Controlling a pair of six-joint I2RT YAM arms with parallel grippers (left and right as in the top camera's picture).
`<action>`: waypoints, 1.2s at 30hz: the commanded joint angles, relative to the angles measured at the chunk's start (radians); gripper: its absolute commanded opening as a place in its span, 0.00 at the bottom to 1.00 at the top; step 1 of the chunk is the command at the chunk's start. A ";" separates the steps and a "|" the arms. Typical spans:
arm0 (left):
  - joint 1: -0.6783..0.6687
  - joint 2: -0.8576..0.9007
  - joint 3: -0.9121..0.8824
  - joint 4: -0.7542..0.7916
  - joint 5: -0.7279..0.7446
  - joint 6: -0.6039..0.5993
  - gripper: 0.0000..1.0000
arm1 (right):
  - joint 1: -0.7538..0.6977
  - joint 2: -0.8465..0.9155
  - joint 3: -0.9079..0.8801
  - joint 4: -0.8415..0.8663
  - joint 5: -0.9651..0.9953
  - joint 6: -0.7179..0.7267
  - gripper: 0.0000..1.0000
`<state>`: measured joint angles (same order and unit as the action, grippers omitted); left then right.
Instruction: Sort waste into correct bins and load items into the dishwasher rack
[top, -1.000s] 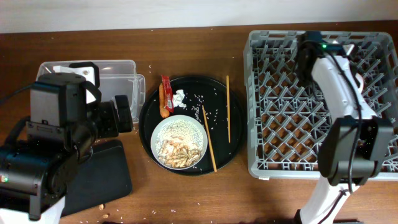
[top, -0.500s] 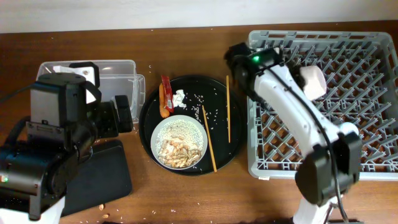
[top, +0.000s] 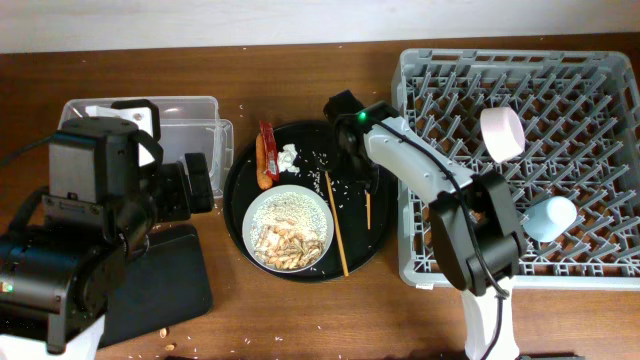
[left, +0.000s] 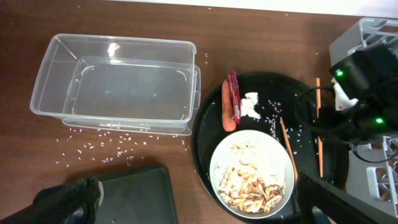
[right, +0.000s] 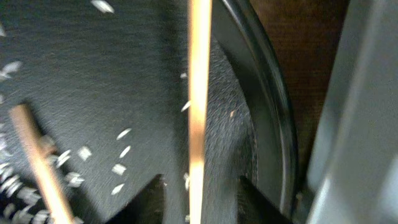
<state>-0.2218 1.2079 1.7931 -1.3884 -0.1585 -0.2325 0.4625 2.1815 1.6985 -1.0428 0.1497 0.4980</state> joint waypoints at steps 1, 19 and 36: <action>0.005 -0.001 0.002 0.002 -0.015 -0.013 0.99 | -0.032 0.032 -0.006 0.008 -0.051 0.011 0.23; 0.005 -0.001 0.002 0.002 -0.015 -0.013 0.99 | -0.255 -0.287 0.072 -0.126 -0.042 -0.259 0.04; 0.005 -0.001 0.002 0.002 -0.015 -0.013 0.99 | 0.142 -0.092 -0.052 0.093 -0.165 -0.097 0.20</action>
<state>-0.2218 1.2079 1.7931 -1.3884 -0.1585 -0.2325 0.6098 2.0781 1.6752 -1.0218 -0.0170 0.3897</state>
